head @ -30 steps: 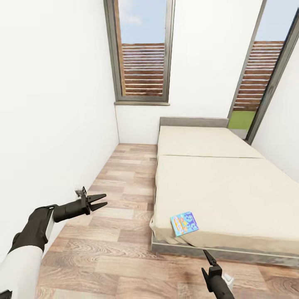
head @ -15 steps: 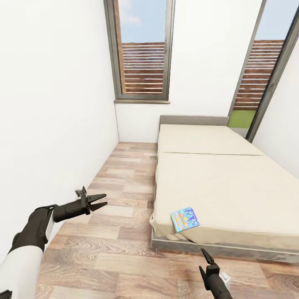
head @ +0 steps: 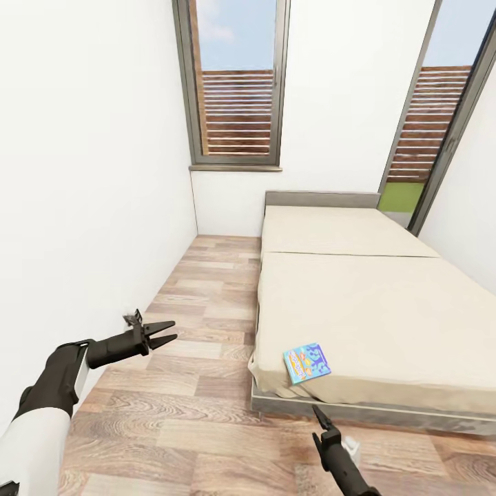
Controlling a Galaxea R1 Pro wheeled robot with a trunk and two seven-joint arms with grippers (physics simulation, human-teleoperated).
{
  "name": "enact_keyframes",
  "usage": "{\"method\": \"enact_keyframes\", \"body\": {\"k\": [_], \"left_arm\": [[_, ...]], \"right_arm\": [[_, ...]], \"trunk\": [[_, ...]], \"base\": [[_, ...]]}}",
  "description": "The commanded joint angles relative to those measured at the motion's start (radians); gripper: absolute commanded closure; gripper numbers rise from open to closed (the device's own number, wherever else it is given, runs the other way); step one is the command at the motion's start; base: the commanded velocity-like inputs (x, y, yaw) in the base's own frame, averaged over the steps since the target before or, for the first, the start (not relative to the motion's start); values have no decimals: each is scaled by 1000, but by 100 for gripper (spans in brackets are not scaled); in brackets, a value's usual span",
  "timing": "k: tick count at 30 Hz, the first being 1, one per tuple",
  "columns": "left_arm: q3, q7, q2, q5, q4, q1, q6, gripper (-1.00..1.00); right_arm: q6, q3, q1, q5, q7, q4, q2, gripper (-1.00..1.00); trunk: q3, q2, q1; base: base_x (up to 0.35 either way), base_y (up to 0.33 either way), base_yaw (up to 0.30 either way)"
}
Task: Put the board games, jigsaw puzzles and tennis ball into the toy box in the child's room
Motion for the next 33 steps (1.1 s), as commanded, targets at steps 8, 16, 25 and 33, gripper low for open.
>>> {"method": "enact_keyframes", "body": {"k": [8,16,25,33], "left_arm": [[4,-9,1,-10,-1,-1,10,-100],[6,-9,4,-9,-1,-1,10,-100],[7,-9,5,-9,-1,-1,10,-100],[7,-9,5,-9,-1,-1,10,-100]], "right_arm": [[11,14,-8,58,6,-11,3,-100],[12,28,-8,66,8,-62,2,-100],[12,33,-8,70,48,-77,2,-100],[11,33,-8,71,100,-79,0,-100]], "trunk": [[-1,0,0],[-1,0,0],[-1,0,0],[-1,0,0]], "base": [[0,0,0],[0,0,0],[0,0,0],[0,0,0]]}}
